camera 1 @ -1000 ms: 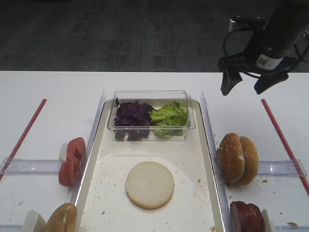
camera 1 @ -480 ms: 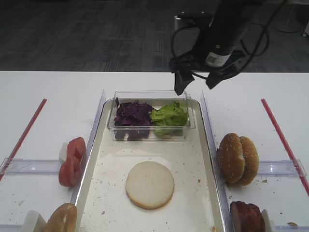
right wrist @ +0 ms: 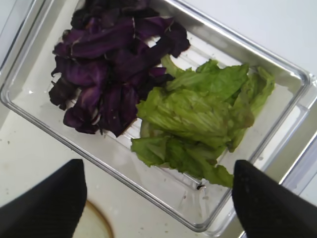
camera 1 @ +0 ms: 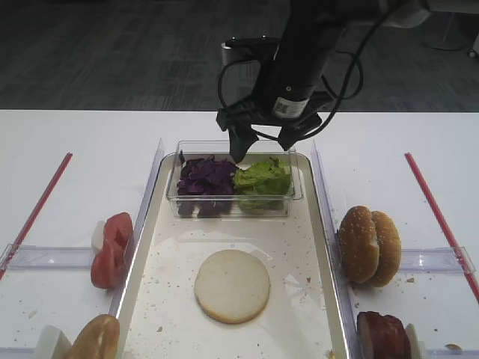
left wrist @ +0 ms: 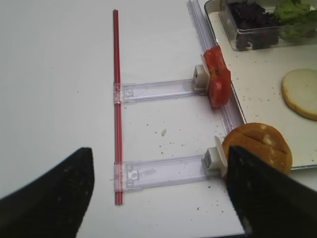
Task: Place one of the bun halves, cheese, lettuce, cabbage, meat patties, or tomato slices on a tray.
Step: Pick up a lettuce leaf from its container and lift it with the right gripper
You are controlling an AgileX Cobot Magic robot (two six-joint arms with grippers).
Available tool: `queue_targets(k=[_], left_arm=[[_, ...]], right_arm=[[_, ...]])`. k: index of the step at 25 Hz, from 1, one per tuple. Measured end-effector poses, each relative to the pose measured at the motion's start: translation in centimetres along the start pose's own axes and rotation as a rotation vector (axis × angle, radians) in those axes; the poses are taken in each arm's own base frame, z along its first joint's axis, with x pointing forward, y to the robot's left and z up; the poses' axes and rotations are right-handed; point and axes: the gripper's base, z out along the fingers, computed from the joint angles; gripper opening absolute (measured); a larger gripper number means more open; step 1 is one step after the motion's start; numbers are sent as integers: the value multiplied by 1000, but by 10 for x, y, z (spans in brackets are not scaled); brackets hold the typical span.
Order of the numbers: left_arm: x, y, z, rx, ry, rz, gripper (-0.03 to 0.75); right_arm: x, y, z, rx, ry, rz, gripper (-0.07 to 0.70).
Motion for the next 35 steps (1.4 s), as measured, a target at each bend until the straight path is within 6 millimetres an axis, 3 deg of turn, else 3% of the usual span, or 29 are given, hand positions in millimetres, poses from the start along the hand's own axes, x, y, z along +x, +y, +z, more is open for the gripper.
queue_targets(k=[9, 13, 25, 35], left_arm=[[0, 0, 0, 0, 0, 0, 510], [0, 0, 0, 0, 0, 0, 510], [0, 0, 0, 0, 0, 0, 510], [0, 0, 0, 0, 0, 0, 510]], right_arm=[[-2, 0, 1, 2, -14, 0, 613], [-4, -2, 5, 6, -32, 2, 560], [-20, -12, 50, 2, 32, 4, 521], [-16, -18, 77, 5, 90, 13, 519]])
